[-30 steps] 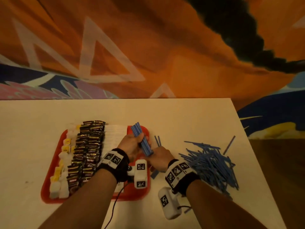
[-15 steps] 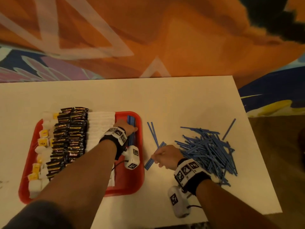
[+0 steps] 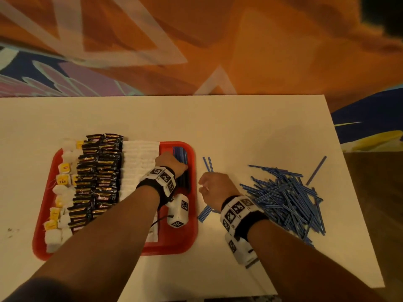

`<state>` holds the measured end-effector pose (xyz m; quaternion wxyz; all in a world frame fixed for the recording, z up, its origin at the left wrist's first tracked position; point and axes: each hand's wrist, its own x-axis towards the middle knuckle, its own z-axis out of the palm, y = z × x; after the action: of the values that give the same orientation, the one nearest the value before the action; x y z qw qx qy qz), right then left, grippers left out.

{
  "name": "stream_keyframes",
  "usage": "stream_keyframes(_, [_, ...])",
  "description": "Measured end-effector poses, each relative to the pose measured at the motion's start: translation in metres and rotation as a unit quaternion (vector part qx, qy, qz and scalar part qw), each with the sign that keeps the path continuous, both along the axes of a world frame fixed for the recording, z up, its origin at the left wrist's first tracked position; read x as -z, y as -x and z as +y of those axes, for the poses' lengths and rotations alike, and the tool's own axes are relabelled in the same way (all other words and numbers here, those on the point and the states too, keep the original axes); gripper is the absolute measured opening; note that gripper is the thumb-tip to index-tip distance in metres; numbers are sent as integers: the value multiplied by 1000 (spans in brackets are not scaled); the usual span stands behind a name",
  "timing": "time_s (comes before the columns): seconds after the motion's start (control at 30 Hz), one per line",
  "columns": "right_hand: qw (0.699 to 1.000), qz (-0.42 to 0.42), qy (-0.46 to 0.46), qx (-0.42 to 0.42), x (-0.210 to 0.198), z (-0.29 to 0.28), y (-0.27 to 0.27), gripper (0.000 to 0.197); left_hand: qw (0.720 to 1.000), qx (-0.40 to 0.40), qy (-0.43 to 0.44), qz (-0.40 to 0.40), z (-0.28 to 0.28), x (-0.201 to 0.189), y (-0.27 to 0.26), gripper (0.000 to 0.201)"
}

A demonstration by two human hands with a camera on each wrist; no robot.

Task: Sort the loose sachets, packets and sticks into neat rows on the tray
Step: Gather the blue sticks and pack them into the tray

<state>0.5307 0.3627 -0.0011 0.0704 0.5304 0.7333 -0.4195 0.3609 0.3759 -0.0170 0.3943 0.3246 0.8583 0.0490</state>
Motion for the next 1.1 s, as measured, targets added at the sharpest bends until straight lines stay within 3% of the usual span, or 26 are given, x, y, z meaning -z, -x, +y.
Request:
stream_keyframes(0.07, [994,-9,-72,-84,2,6,12,24,999,24,-10,20,-2,-1,4,21])
stream_keyframes(0.17, [972,-9,-163,-169,9,17,31,29,998,53,-11,39,-7,3,12,30])
stream_keyframes(0.27, [955,-24,-197,-221,17,25,48,28,996,65,-31,44,-15,6,17,22])
stream_keyframes(0.33, [945,-42,-201,-254,22,28,56,27,996,73,-47,33,-19,6,21,7])
stream_keyframes(0.4, [938,-65,-203,-274,26,29,60,27,994,70,-83,22,-25,8,24,22])
stream_keyframes(0.53, [932,-73,-216,-282,29,29,62,24,981,100,-164,14,-35,6,25,30])
stream_keyframes(0.7, [931,-65,-231,-275,27,24,63,22,957,221,-185,34,-38,13,18,21])
stream_keyframes(0.9, [929,-83,-241,-268,26,19,63,20,926,298,-222,76,-46,26,22,24])
stream_keyframes(1.1, [956,-46,-235,-173,16,17,40,25,916,283,-270,85,-49,15,6,17])
